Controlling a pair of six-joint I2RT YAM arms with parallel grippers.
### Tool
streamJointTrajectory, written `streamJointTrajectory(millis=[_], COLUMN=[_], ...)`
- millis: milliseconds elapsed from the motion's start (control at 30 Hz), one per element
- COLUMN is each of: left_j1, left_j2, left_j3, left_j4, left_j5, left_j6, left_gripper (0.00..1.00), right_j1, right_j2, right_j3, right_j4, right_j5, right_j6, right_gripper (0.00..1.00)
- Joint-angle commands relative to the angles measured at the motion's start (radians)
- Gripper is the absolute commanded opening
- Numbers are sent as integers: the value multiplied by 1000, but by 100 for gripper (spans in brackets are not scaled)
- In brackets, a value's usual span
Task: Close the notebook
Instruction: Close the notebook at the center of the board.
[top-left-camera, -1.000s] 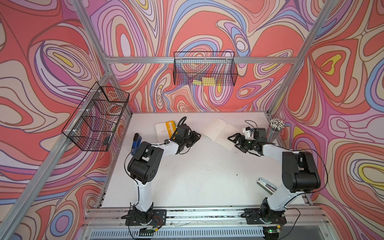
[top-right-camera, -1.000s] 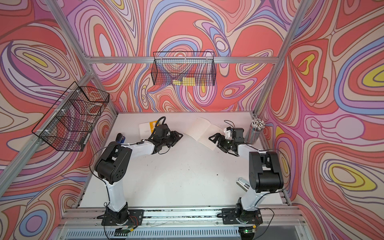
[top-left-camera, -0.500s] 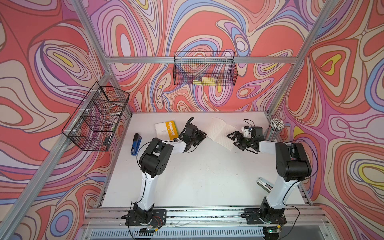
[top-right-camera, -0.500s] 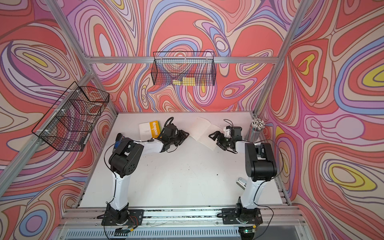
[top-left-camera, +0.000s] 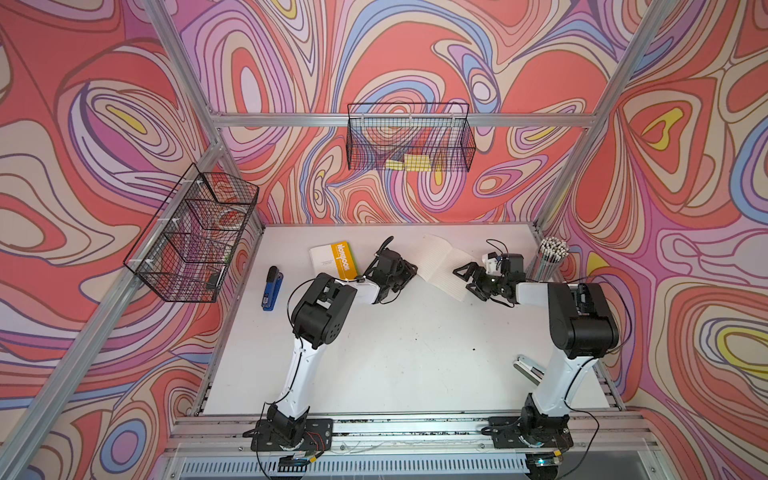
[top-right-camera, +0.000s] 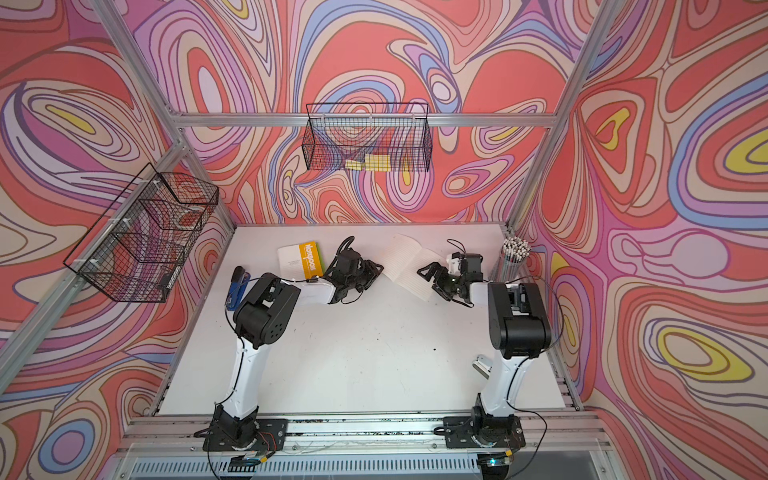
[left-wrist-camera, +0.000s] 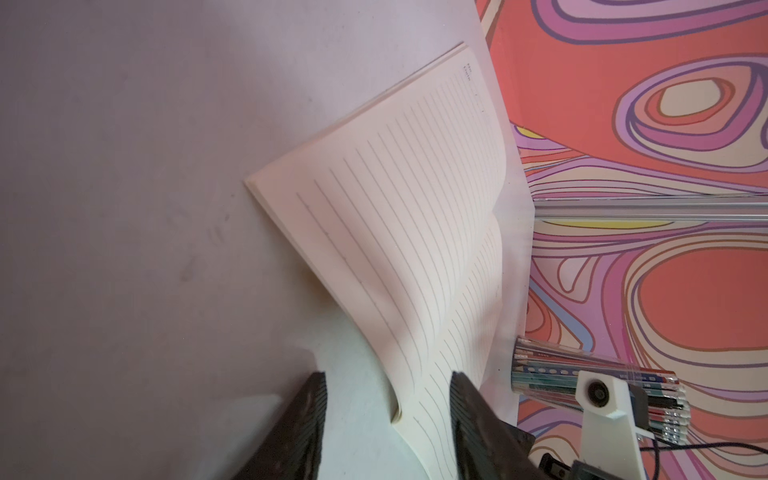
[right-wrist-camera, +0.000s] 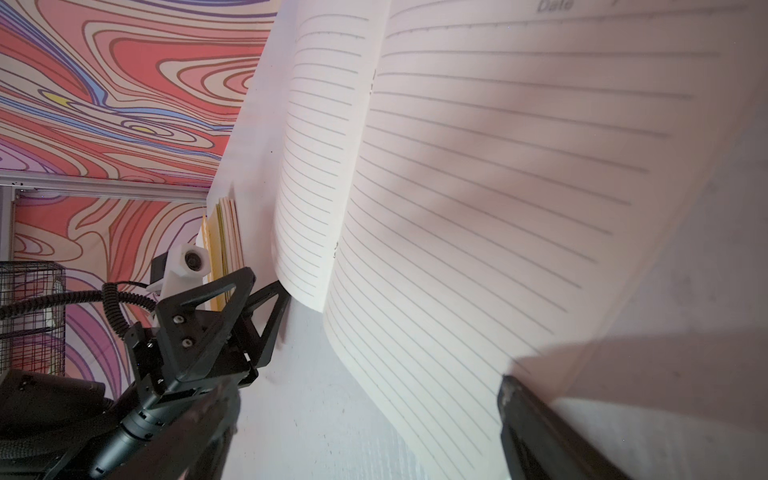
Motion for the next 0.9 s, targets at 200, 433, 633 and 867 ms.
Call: streamJointTrajectory(millis=[200,433,633,867], left_j1=[-28,-45,-48,-48], left_j2=[80,116,130,121], left_j3=[22,-89,-177,-283], left_j4=[89,370,588,772], left_j5=[-84,-176,-190,-178], left_j6=[-55,-95,-76,-48], left_gripper=[35,28,2,0], right_j1=[-1,-1,-1,-1], right_j2=[24,-14,-46,-117], right_j3=[-7,-40,-80,-134], right_j4=[7,-2,7,-2], right_j5=[-6,-8,-18,-31], right_j6=[0,-10,-15,-31], right_gripper=[98,98,98,98])
